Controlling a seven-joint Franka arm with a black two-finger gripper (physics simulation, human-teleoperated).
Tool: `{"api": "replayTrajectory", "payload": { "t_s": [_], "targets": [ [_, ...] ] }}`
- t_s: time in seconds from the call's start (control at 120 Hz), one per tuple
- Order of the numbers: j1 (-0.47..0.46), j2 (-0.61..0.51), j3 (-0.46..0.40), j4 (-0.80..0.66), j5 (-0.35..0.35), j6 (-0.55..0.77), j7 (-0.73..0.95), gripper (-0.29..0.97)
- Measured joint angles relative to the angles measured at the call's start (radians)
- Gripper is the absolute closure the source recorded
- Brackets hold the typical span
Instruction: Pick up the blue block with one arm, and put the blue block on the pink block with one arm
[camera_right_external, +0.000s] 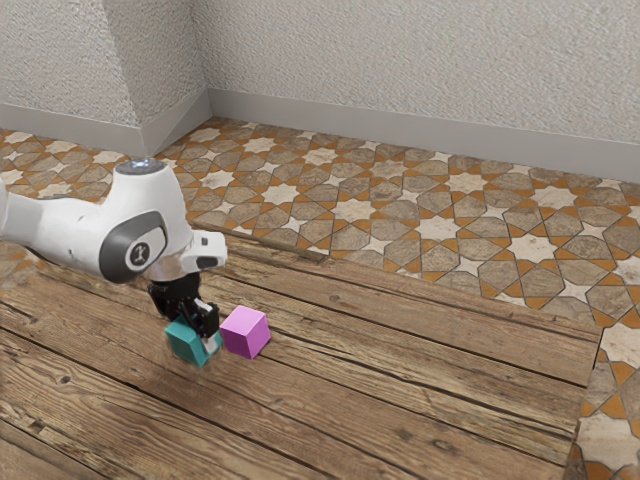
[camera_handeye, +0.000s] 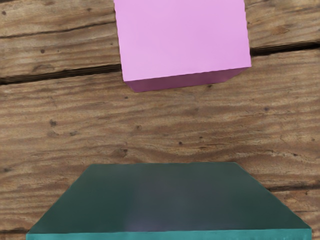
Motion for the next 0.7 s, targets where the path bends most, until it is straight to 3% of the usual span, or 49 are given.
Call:
{"api": "replayTrajectory", "payload": {
  "t_s": [0.383,0.7],
  "targets": [
    [0.009,-0.016,0.004,0.147,0.029,-0.131,-0.005,0.34],
    [-0.005,0.111,-0.001,0.263,0.031,-0.155,-0.016,0.34]
  ]
}}
